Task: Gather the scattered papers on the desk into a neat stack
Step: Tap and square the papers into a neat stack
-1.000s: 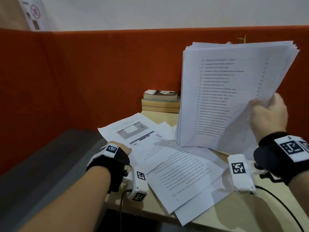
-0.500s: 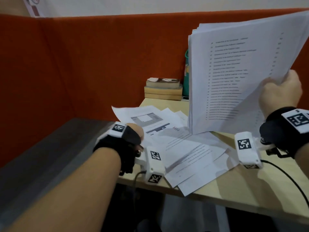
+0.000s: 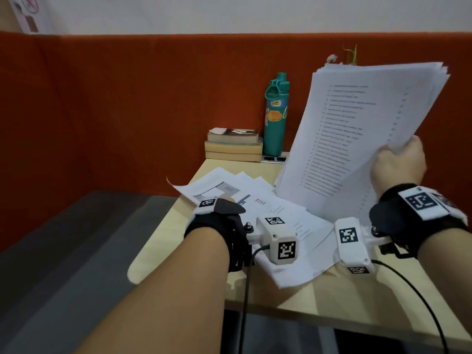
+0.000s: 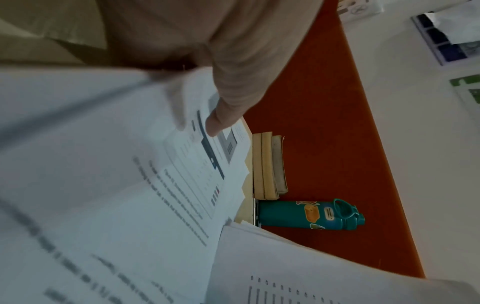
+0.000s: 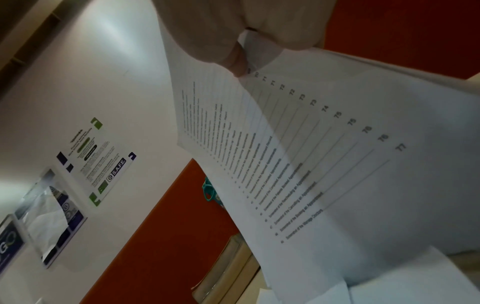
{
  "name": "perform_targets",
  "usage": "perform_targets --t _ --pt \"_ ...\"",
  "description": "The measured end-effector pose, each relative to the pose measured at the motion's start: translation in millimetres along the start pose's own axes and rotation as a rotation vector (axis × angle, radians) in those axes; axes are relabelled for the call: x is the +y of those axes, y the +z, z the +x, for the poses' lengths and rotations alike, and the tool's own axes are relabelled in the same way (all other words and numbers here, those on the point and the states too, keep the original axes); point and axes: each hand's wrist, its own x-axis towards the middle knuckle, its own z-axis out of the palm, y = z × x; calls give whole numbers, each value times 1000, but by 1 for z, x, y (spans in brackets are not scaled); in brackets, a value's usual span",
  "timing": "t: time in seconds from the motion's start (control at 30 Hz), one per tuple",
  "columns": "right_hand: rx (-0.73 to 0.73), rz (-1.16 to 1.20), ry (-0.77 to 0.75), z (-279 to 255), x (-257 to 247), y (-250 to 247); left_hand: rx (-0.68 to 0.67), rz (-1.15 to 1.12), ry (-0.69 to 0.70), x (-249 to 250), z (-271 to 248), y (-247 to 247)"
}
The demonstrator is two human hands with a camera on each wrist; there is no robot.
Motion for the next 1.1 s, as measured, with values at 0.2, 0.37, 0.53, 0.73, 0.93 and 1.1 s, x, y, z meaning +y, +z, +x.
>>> perform_targets --t 0.2,0.37,0.53,0.73,0.93,1.1 --pt "-74 31 5 0 6 2 -76 86 44 -2 -4 22" --pt "-80 33 14 -1 8 -1 96 -56 117 -4 -5 10" --pt "-89 73 -1 9 8 -3 487 -195 310 20 -10 -49" --pt "-114 89 16 15 7 9 269 -276 608 52 -41 -116" --pt "-353 237 23 4 -10 27 96 -331 705 84 -49 -69" --pt "-481 367 30 3 -18 25 17 -493 583 96 -36 -44"
